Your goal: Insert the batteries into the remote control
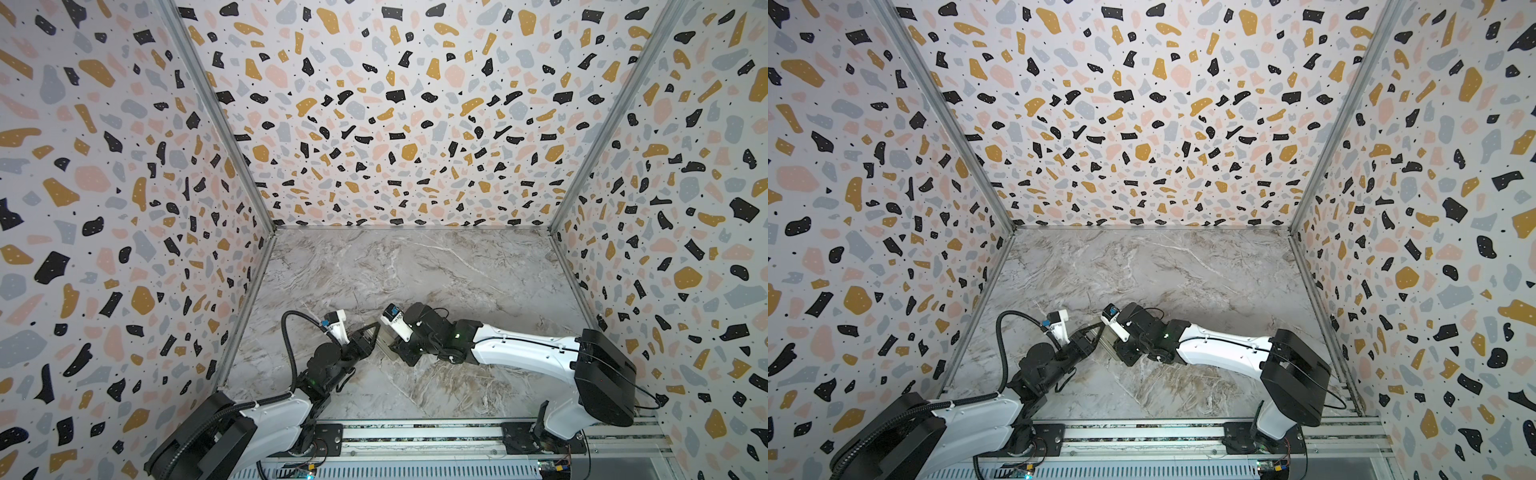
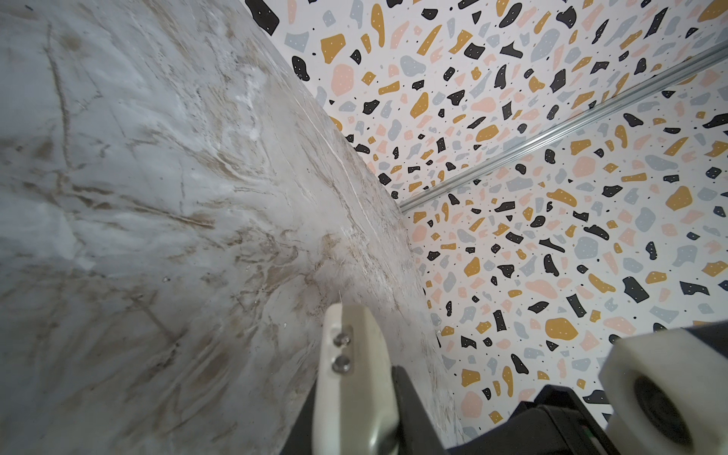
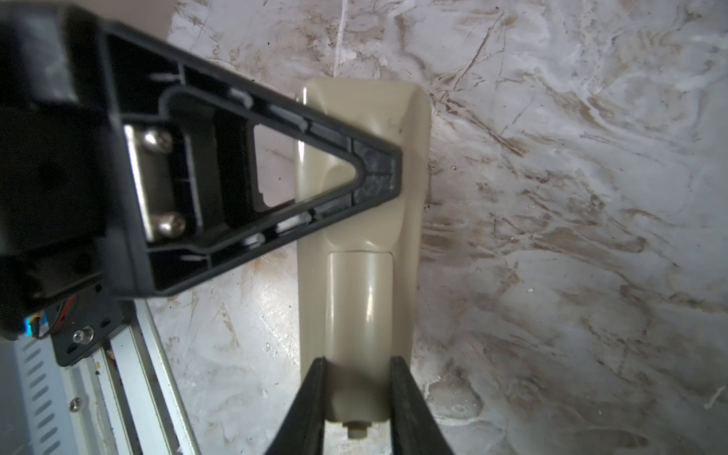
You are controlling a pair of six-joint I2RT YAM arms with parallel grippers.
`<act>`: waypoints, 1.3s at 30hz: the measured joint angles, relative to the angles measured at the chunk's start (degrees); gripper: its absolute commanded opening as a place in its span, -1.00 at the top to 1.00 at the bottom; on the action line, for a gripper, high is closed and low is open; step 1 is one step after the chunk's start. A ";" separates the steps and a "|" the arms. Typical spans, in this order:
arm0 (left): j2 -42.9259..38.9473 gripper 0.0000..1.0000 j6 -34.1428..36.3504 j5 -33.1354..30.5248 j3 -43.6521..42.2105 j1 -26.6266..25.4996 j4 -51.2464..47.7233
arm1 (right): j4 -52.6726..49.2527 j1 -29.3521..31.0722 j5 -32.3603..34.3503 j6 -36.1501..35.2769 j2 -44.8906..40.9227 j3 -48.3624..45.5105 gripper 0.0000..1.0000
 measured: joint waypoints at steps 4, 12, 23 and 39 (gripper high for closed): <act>0.02 1.00 0.00 0.00 0.00 0.00 0.07 | 0.00 0.00 0.04 0.11 0.00 0.00 0.42; 0.31 1.00 0.00 1.05 0.00 -0.70 1.42 | 1.14 0.00 0.15 0.33 0.02 0.00 0.26; 1.01 1.00 0.00 1.88 0.00 -0.70 2.75 | 1.60 0.00 0.52 0.39 -0.02 0.00 -0.14; 0.42 1.00 1.07 3.28 0.00 -0.70 2.21 | 0.13 -1.09 1.70 2.95 -10.88 -3.43 -0.49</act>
